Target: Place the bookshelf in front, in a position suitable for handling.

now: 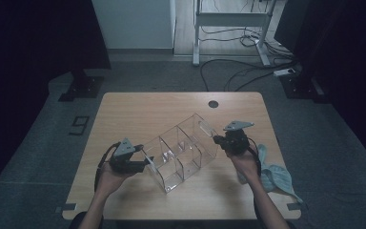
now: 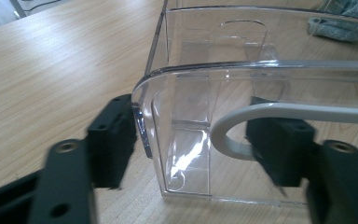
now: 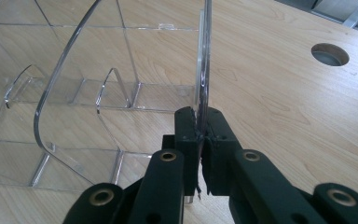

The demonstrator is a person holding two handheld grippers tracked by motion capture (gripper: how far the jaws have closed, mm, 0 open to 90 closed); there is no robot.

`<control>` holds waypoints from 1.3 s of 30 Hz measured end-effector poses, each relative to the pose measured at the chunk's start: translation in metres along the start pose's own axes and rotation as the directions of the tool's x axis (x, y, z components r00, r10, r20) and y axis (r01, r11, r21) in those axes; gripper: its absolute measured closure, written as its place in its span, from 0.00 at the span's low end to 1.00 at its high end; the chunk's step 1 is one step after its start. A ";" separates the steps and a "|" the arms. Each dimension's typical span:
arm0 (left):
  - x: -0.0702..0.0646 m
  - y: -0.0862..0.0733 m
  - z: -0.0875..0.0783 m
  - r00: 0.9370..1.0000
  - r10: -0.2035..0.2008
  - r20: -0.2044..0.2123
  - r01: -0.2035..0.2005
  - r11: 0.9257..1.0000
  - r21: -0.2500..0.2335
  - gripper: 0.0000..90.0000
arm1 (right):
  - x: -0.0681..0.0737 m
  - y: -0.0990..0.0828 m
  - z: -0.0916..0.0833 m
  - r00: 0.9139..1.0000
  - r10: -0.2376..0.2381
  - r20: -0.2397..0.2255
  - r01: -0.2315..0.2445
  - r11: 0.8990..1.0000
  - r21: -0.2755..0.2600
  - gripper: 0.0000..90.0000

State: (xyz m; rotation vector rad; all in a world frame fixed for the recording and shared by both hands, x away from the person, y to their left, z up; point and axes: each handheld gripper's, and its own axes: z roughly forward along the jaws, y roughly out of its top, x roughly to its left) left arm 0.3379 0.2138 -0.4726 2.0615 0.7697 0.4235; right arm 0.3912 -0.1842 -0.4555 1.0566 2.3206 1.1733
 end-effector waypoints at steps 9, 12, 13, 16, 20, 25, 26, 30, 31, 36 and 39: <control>0.001 -0.001 -0.001 1.000 -0.006 0.003 0.006 1.000 -0.013 0.48 | 0.000 -0.003 -0.006 1.000 0.001 0.012 -0.001 1.000 0.029 0.58; 0.001 -0.002 -0.001 1.000 -0.006 0.004 0.006 1.000 -0.016 0.49 | 0.003 -0.004 -0.013 1.000 -0.030 0.005 0.029 0.999 0.044 0.46; 0.001 -0.002 -0.001 1.000 -0.006 0.003 0.007 1.000 -0.015 0.49 | 0.004 -0.004 -0.015 0.999 -0.040 0.007 0.040 0.998 0.049 0.43; 0.001 -0.002 -0.001 1.000 -0.008 0.001 0.008 1.000 -0.014 0.49 | 0.006 -0.006 -0.021 0.998 -0.064 0.020 0.063 0.996 0.060 0.38; 0.000 -0.001 -0.001 1.000 -0.009 -0.001 0.009 1.000 -0.011 0.49 | 0.008 -0.014 -0.035 0.997 -0.072 0.038 0.069 0.995 0.074 0.28; -0.001 -0.001 -0.002 1.000 -0.010 0.001 0.010 1.000 -0.005 0.49 | 0.005 -0.023 -0.046 0.996 -0.067 0.057 0.062 0.994 0.085 0.25; -0.002 -0.001 -0.002 1.000 -0.012 0.002 0.012 1.000 -0.003 0.49 | 0.004 -0.026 -0.049 0.996 -0.057 0.062 0.052 0.995 0.084 0.24; -0.003 -0.001 -0.003 1.000 -0.012 0.005 0.012 1.000 0.000 0.48 | -0.003 -0.041 -0.063 0.996 -0.013 0.083 0.006 0.997 0.076 0.23; -0.003 -0.002 -0.003 1.000 -0.013 0.008 0.013 1.000 -0.002 0.48 | -0.005 -0.044 -0.066 0.996 -0.008 0.091 0.001 0.997 0.079 0.23; -0.003 -0.002 -0.003 1.000 -0.016 0.007 0.016 1.000 -0.002 0.48 | -0.014 -0.057 -0.074 0.993 0.021 0.118 -0.032 0.996 0.088 0.21; -0.004 -0.002 -0.003 1.000 -0.019 0.007 0.019 1.000 -0.003 0.48 | -0.020 -0.067 -0.079 0.988 0.035 0.152 -0.051 0.993 0.104 0.20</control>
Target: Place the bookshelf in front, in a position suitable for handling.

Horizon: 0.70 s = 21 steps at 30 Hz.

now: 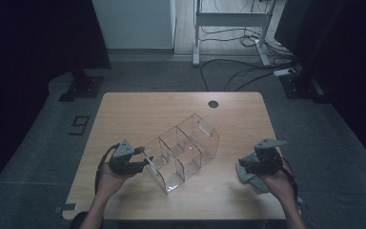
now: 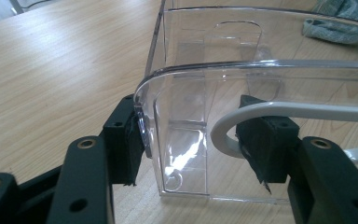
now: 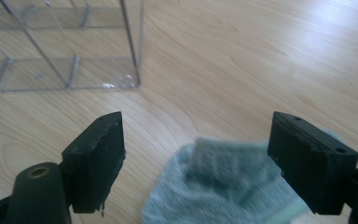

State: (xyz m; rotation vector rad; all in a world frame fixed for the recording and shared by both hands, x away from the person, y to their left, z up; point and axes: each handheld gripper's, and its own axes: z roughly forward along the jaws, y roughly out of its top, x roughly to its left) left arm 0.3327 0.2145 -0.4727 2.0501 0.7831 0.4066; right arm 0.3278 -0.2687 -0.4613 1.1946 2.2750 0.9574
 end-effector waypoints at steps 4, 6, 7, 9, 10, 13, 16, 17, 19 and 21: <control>0.000 -0.001 -0.001 1.000 -0.007 0.004 0.007 1.000 -0.003 0.49 | -0.006 -0.008 -0.002 1.000 0.011 0.023 -0.012 1.000 0.006 0.18; 0.000 -0.001 -0.001 1.000 -0.009 0.005 0.009 1.000 -0.005 0.49 | -0.007 -0.009 -0.002 1.000 0.014 0.026 -0.014 1.000 0.009 0.17; 0.000 -0.002 -0.001 1.000 -0.010 0.007 0.010 1.000 -0.006 0.49 | -0.008 -0.011 -0.002 0.999 0.016 0.032 -0.016 1.000 0.010 0.17; 0.000 -0.002 -0.001 1.000 -0.011 0.008 0.012 1.000 -0.009 0.49 | -0.010 -0.016 0.001 0.999 0.023 0.039 -0.024 0.999 0.027 0.16; 0.000 -0.002 -0.002 1.000 -0.013 0.008 0.013 1.000 -0.010 0.49 | -0.010 -0.016 0.001 0.999 0.023 0.039 -0.024 0.999 0.027 0.16; 0.000 -0.003 -0.002 1.000 -0.013 0.010 0.013 1.000 -0.011 0.49 | -0.014 -0.024 0.008 0.998 0.017 0.056 -0.021 0.998 0.065 0.16; 0.000 -0.003 -0.002 1.000 -0.015 0.012 0.015 1.000 -0.012 0.49 | -0.015 -0.028 0.013 0.998 0.013 0.063 -0.018 0.996 0.091 0.15; 0.000 -0.003 -0.002 1.000 -0.015 0.012 0.016 1.000 -0.013 0.49 | -0.017 -0.033 0.017 0.997 0.002 0.074 -0.010 0.993 0.116 0.15; 0.000 -0.003 -0.002 1.000 -0.015 0.013 0.015 1.000 -0.012 0.49 | -0.018 -0.036 0.021 0.997 -0.006 0.082 -0.005 0.991 0.133 0.15; 0.000 -0.003 -0.002 1.000 -0.016 0.013 0.016 1.000 -0.014 0.49 | -0.020 -0.041 0.026 0.997 0.002 0.072 -0.013 0.987 0.161 0.16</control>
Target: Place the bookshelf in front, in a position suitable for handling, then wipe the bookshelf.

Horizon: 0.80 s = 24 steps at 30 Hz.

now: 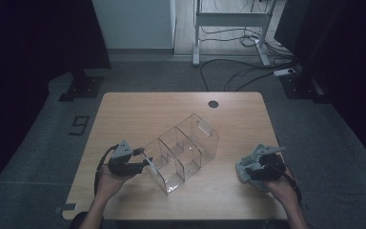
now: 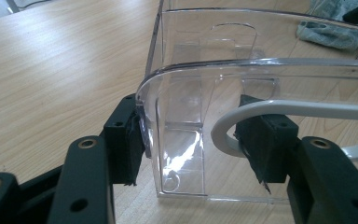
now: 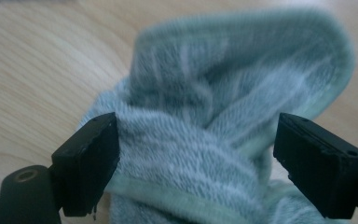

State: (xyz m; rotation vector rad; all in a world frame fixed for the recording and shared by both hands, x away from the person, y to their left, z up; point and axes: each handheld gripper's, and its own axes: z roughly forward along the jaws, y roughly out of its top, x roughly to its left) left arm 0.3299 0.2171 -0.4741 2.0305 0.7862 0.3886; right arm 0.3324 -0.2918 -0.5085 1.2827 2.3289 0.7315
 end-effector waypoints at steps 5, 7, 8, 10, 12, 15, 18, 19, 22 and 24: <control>0.000 0.000 0.000 1.000 0.000 -0.001 0.000 1.000 0.000 0.49 | -0.002 -0.005 0.007 1.000 0.017 -0.022 -0.017 1.000 0.027 0.15; 0.000 0.000 0.000 1.000 0.000 -0.001 0.000 1.000 -0.001 0.49 | -0.003 -0.006 0.009 0.999 0.027 -0.033 -0.026 0.999 0.032 0.15; 0.000 0.000 0.000 1.000 0.000 -0.001 0.000 1.000 -0.001 0.49 | -0.004 -0.007 0.011 0.998 0.037 -0.046 -0.035 0.999 0.042 0.15; 0.000 -0.001 0.000 1.000 -0.001 0.002 0.001 1.000 -0.002 0.49 | -0.004 -0.008 0.014 0.997 0.040 -0.061 -0.037 0.998 0.050 0.15; 0.000 -0.001 0.000 1.000 -0.003 0.001 0.003 1.000 -0.003 0.49 | -0.004 -0.008 0.015 0.997 0.038 -0.070 -0.035 0.998 0.056 0.14; -0.001 -0.001 0.000 1.000 -0.005 -0.002 0.005 1.000 -0.003 0.49 | -0.002 -0.009 0.017 0.996 0.030 -0.087 -0.024 0.997 0.070 0.16; -0.001 -0.001 0.000 1.000 -0.007 -0.004 0.007 1.000 -0.004 0.49 | 0.001 -0.008 0.018 0.994 0.021 -0.112 -0.012 0.997 0.081 0.25; -0.001 -0.001 0.000 1.000 -0.007 -0.005 0.007 1.000 -0.005 0.49 | 0.001 -0.008 0.018 0.993 0.016 -0.116 -0.007 0.997 0.082 0.28; -0.002 -0.001 0.000 1.000 -0.010 -0.005 0.010 1.000 -0.005 0.49 | 0.003 -0.007 0.017 0.991 0.020 -0.131 -0.007 0.996 0.094 0.35; -0.003 -0.001 -0.001 1.000 -0.010 -0.006 0.010 1.000 -0.004 0.49 | 0.003 -0.006 0.016 0.987 0.030 -0.156 -0.013 0.994 0.105 0.48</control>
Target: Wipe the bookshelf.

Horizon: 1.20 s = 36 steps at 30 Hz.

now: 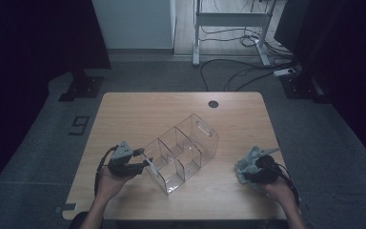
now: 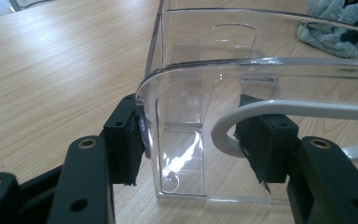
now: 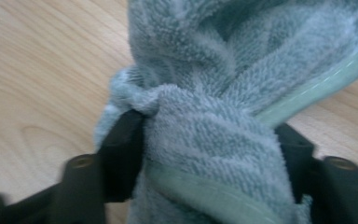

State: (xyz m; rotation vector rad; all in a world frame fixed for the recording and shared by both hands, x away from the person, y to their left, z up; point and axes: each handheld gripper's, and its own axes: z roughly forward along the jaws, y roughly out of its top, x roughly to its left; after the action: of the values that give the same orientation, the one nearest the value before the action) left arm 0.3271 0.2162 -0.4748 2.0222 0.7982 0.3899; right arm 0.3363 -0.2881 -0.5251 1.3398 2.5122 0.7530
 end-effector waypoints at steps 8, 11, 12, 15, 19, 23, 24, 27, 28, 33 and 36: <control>-0.002 0.000 0.000 1.000 0.001 -0.004 -0.001 1.000 0.000 0.49 | 0.005 0.002 -0.004 1.000 -0.012 0.005 0.012 1.000 0.004 0.59; -0.002 0.000 0.000 1.000 0.001 -0.008 -0.001 1.000 0.000 0.49 | 0.007 0.003 -0.006 1.000 -0.019 0.014 0.019 1.000 -0.007 0.60; -0.003 0.000 0.000 1.000 0.001 -0.009 -0.001 1.000 0.000 0.49 | 0.008 0.004 -0.007 1.000 -0.020 0.014 0.020 1.000 -0.012 0.60; -0.004 0.000 -0.001 1.000 -0.001 -0.011 0.001 1.000 0.001 0.49 | 0.009 0.005 -0.011 1.000 -0.025 0.009 0.025 0.999 -0.032 0.60; -0.004 -0.001 -0.001 1.000 -0.003 -0.011 0.003 1.000 0.002 0.49 | 0.012 0.009 -0.019 1.000 -0.023 0.001 0.023 0.997 -0.073 0.60; -0.005 -0.001 -0.001 1.000 -0.006 -0.012 0.006 1.000 0.002 0.49 | 0.013 0.013 -0.025 1.000 -0.026 -0.014 0.024 0.995 -0.097 0.60; -0.005 -0.001 -0.001 1.000 -0.006 -0.012 0.006 1.000 0.002 0.49 | 0.014 0.016 -0.029 0.999 -0.028 -0.017 0.026 0.993 -0.117 0.60; -0.006 -0.001 -0.001 1.000 -0.008 -0.012 0.008 1.000 0.003 0.49 | 0.016 0.021 -0.034 0.999 -0.030 -0.025 0.026 0.989 -0.145 0.60; -0.007 -0.001 -0.001 1.000 -0.009 -0.012 0.009 1.000 0.004 0.49 | 0.016 0.021 -0.034 0.999 -0.030 -0.025 0.026 0.989 -0.145 0.60; -0.007 -0.001 -0.001 1.000 -0.012 -0.009 0.012 1.000 0.003 0.49 | 0.019 0.027 -0.042 0.999 -0.039 -0.030 0.033 0.984 -0.176 0.61; -0.008 -0.001 -0.001 1.000 -0.014 -0.008 0.014 1.000 0.003 0.49 | 0.022 0.033 -0.049 0.998 -0.048 -0.030 0.041 0.979 -0.199 0.61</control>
State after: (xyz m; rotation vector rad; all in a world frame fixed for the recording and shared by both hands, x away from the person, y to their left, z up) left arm 0.3201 0.2120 -0.4748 2.0178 0.8178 0.3895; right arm 0.3281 -0.2717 -0.4649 1.2096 2.4081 0.9955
